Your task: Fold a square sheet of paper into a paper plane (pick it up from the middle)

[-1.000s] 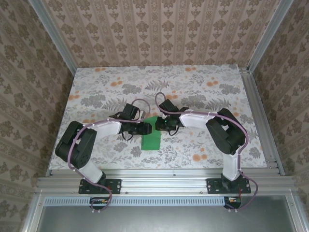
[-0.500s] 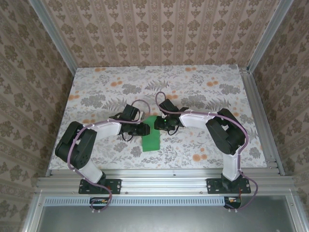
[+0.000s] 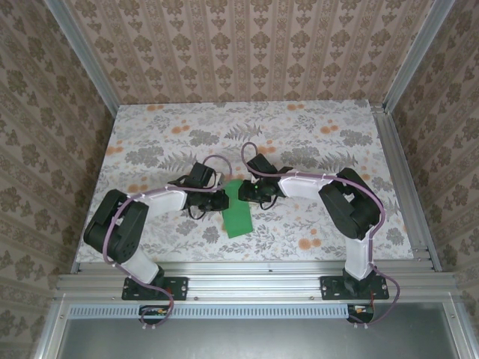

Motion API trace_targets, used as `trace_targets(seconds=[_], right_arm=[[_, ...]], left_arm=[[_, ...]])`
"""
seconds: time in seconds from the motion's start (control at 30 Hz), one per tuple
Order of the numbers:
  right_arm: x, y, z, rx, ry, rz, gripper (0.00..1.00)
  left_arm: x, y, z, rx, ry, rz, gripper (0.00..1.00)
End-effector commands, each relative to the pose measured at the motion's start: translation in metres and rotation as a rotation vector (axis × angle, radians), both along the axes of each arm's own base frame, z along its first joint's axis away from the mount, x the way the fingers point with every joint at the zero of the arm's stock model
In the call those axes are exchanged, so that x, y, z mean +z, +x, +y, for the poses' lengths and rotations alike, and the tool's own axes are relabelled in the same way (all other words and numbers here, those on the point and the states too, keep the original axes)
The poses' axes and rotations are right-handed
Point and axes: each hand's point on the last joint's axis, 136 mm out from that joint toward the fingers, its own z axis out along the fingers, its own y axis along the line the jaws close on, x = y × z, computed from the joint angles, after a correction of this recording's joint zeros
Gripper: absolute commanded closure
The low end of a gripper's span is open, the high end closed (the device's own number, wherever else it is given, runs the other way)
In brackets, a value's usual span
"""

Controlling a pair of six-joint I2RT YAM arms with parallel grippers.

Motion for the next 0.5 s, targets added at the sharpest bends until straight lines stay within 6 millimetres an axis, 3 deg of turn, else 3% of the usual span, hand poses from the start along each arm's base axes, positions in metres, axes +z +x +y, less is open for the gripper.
trace_targets(seconds=[0.0, 0.3, 0.47], right_arm=[[0.013, -0.006, -0.007, 0.01, -0.023, -0.022, 0.65], [0.043, 0.005, -0.011, 0.001, 0.036, -0.083, 0.56], [0.048, 0.01, -0.005, 0.015, 0.052, -0.085, 0.54]], left_arm=[[0.006, -0.006, 0.005, -0.019, 0.015, -0.019, 0.88], [0.001, -0.019, 0.018, -0.063, 0.069, -0.03, 0.92], [-0.005, -0.024, 0.023, -0.066, 0.088, -0.021, 0.91]])
